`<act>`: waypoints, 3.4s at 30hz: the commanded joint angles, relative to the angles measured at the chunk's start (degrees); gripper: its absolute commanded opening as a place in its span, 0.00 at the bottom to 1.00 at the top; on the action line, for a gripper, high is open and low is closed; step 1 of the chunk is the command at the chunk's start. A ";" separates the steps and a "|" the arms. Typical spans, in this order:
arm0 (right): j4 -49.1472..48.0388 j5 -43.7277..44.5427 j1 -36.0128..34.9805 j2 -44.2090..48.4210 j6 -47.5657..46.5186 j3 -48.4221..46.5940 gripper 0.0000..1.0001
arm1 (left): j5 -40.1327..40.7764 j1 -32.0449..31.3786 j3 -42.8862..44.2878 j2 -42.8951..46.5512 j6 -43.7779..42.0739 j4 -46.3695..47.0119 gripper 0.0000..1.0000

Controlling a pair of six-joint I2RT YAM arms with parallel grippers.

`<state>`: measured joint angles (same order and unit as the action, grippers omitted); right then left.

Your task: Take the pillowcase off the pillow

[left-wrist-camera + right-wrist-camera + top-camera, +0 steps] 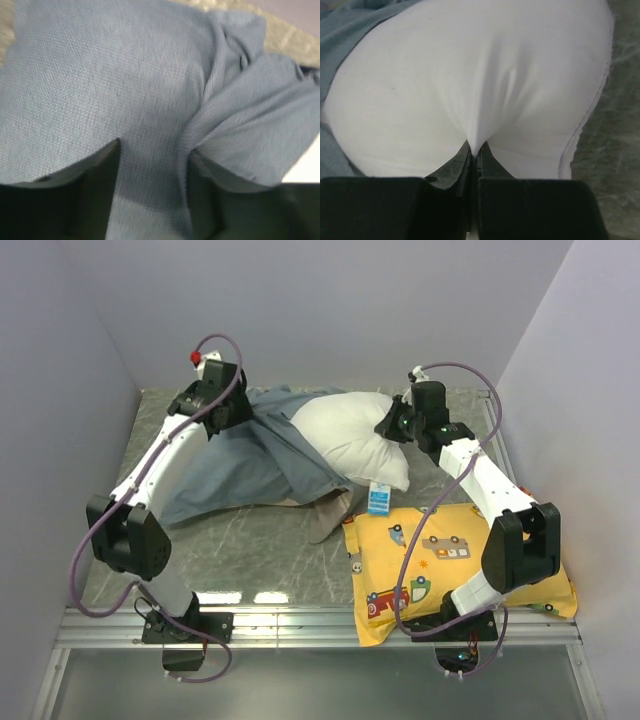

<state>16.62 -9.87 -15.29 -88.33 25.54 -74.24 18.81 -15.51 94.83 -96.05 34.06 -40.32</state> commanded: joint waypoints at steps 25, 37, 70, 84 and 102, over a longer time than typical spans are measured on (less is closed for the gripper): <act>1.66 9.43 -1.14 1.06 -3.65 2.61 0.00 | 8.42 -36.35 -42.97 20.82 15.14 36.34 0.86; 4.73 11.54 0.78 0.80 -4.01 -2.83 0.00 | 21.45 -24.33 -40.04 17.35 26.93 12.98 0.00; 5.26 8.55 1.75 0.18 -2.86 -4.07 0.00 | 5.46 -34.24 -38.41 16.80 15.86 42.33 0.68; 6.75 9.78 1.40 2.02 -4.44 -5.13 0.00 | 17.74 -32.13 -30.75 9.38 20.23 31.11 0.00; 6.58 1.35 6.78 -0.26 -3.56 -8.65 0.00 | 10.98 13.06 -46.22 44.72 20.34 14.82 0.01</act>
<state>25.52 -16.38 -12.60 -89.03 25.85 -79.90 19.84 -4.54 48.80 -52.80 59.07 -25.02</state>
